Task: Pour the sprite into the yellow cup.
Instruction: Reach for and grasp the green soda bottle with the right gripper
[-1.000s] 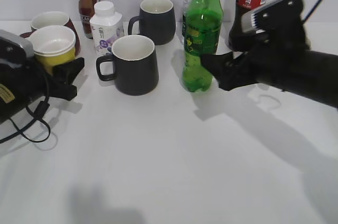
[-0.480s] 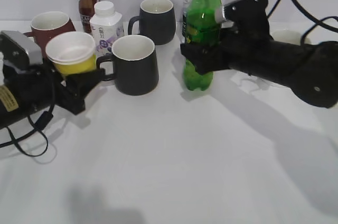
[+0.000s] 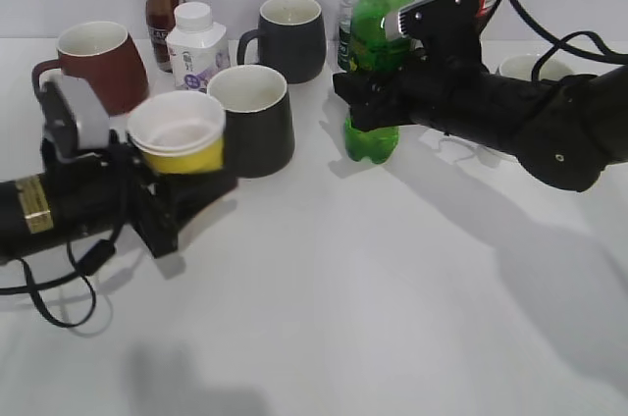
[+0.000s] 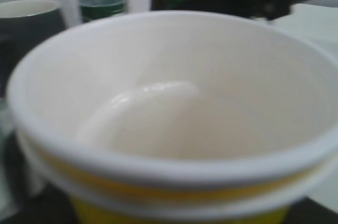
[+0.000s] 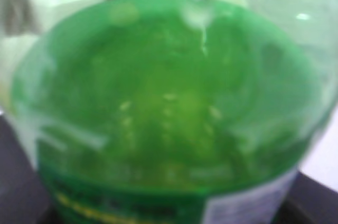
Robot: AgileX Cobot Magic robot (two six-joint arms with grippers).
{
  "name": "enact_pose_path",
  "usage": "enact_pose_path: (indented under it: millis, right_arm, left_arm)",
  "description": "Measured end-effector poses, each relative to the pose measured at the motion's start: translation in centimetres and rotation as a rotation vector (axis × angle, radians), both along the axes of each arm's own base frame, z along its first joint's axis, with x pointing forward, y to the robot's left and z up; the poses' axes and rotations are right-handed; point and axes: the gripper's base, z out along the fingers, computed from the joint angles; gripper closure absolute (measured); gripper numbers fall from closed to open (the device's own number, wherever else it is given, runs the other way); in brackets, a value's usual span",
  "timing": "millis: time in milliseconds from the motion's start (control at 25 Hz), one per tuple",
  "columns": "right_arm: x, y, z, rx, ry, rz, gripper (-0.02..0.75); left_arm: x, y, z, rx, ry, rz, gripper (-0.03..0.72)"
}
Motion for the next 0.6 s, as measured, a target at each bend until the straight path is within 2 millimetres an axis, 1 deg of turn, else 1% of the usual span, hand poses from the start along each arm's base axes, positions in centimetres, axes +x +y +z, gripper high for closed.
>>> enact_pose_path:
  millis: [160,320,440,600]
  right_arm:
    - [0.0,0.1,0.0,-0.006,-0.004,0.01,0.279]
    - [-0.4,0.3,0.3,-0.044,-0.03,0.065,0.279]
    - [-0.8,0.4,0.9,-0.125,-0.072,0.121,0.279]
    - [-1.3,0.4,1.9,-0.246,-0.184,0.197,0.279]
  left_arm:
    - [-0.8,-1.4,0.0,0.001,0.001,-0.061,0.27]
    - [-1.3,-2.4,0.0,-0.001,0.002,-0.092,0.27]
    - [-1.3,-2.6,0.0,-0.006,0.005,-0.09,0.27]
    - [-1.3,-2.7,0.1,-0.027,0.028,-0.067,0.27]
